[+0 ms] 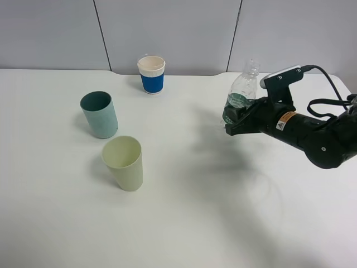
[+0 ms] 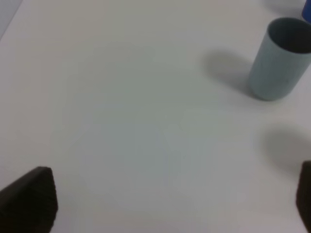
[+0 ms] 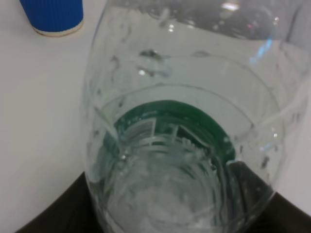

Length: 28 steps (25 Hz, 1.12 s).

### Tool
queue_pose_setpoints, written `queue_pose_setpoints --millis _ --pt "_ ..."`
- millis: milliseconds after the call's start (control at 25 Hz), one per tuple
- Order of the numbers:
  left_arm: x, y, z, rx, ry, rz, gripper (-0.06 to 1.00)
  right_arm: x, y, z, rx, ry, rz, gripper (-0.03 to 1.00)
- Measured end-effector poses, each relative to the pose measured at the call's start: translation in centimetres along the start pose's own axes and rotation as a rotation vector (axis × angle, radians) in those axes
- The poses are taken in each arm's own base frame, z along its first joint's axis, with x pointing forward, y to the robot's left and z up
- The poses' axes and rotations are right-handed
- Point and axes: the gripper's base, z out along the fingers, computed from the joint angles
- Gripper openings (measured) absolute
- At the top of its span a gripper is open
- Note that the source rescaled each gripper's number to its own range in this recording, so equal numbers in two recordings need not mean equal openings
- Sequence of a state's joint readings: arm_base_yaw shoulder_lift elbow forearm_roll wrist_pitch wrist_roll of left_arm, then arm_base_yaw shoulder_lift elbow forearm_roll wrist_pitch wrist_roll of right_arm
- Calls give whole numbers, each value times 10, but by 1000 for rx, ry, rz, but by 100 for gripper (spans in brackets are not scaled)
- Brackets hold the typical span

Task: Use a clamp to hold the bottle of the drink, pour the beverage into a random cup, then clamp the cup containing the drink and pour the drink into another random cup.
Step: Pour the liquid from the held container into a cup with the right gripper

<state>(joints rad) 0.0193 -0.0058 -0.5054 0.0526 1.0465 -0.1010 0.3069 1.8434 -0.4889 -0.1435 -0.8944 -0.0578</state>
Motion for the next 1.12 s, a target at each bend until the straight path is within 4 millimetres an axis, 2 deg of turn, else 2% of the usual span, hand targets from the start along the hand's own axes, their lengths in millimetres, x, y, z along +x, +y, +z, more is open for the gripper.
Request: queue_pose_setpoints --millis 320,520,840,1120 --pt "0 0 0 0 0 0 100 -22 17 -8 -33 -1 11 0" --pt "0 0 0 0 0 0 100 -37 34 7 -88 79 55 0" --pt "0 0 0 0 0 0 100 -88 64 27 -212 -2 -6 0" --pt "0 0 0 0 0 0 100 -117 84 37 -290 -8 -72 0"
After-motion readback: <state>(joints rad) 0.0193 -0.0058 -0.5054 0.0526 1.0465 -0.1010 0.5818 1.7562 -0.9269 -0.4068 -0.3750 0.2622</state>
